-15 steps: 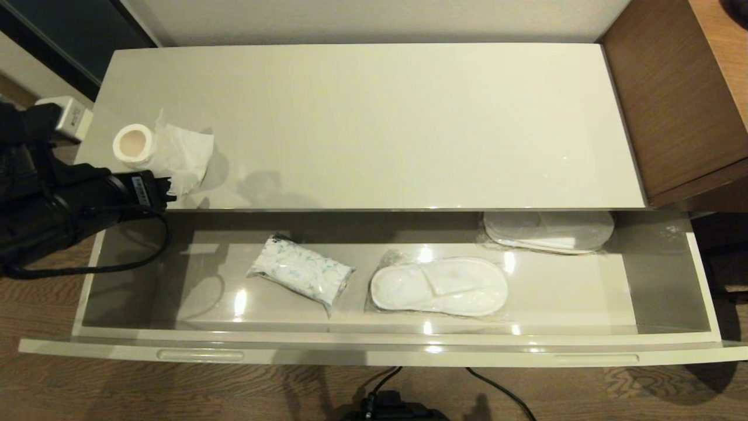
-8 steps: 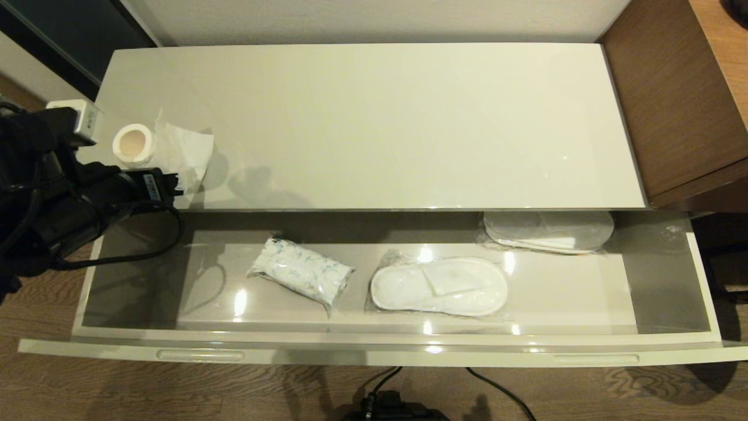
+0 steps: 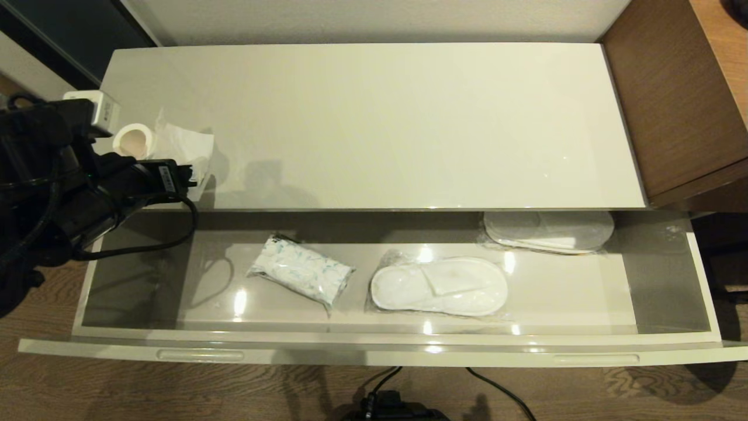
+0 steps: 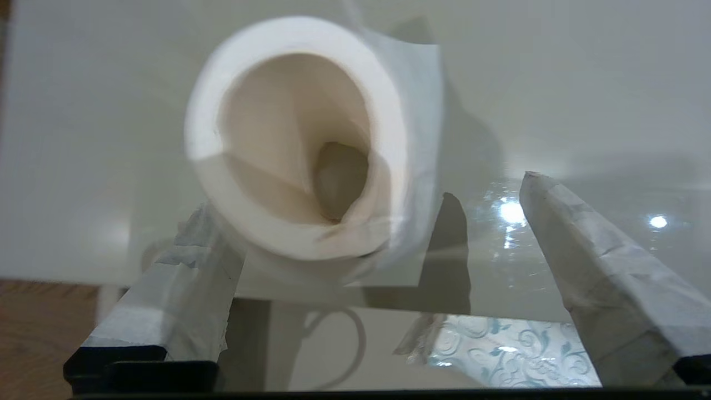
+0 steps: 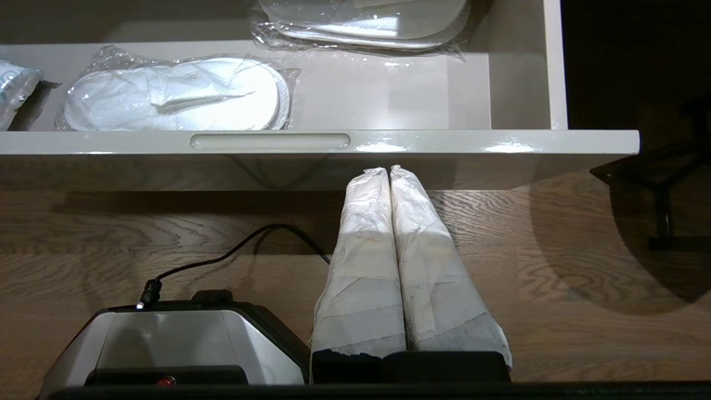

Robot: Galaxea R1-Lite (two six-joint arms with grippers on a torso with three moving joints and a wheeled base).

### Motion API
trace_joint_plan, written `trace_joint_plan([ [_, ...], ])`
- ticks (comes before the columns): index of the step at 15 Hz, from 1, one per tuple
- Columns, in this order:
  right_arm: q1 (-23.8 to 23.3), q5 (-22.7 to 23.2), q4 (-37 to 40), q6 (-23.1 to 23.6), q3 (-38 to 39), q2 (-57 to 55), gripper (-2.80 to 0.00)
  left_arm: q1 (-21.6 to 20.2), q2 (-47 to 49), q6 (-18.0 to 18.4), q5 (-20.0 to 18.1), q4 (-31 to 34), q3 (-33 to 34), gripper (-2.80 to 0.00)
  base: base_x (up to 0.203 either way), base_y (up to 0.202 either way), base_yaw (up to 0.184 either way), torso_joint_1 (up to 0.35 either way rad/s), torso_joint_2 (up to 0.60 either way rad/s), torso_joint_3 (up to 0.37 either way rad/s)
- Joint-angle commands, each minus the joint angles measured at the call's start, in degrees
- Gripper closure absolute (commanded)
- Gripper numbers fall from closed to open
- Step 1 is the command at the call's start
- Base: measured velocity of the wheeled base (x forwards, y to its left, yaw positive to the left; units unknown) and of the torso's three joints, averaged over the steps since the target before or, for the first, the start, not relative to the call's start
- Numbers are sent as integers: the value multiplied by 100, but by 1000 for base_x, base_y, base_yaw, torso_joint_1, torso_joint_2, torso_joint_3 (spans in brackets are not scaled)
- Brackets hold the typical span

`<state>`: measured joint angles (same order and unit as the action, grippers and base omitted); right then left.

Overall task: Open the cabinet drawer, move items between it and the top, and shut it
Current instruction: Put the roll paper in the drawer

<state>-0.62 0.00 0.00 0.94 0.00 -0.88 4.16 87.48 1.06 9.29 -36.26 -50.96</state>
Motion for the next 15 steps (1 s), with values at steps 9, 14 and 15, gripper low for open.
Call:
trace_joint_plan([
  [9, 1, 0, 0, 3, 9, -9, 0, 41, 32, 333, 310, -127, -116, -280, 0, 0, 0, 0, 0, 0],
  [14, 1, 0, 0, 3, 6, -9, 0, 33, 113, 333, 357, -127, -109, -280, 0, 0, 0, 0, 0, 0],
  [15, 1, 0, 0, 3, 9, -9, 0, 33, 139, 324, 435, -140, -126, 0, 0, 0, 0, 0, 0, 0],
])
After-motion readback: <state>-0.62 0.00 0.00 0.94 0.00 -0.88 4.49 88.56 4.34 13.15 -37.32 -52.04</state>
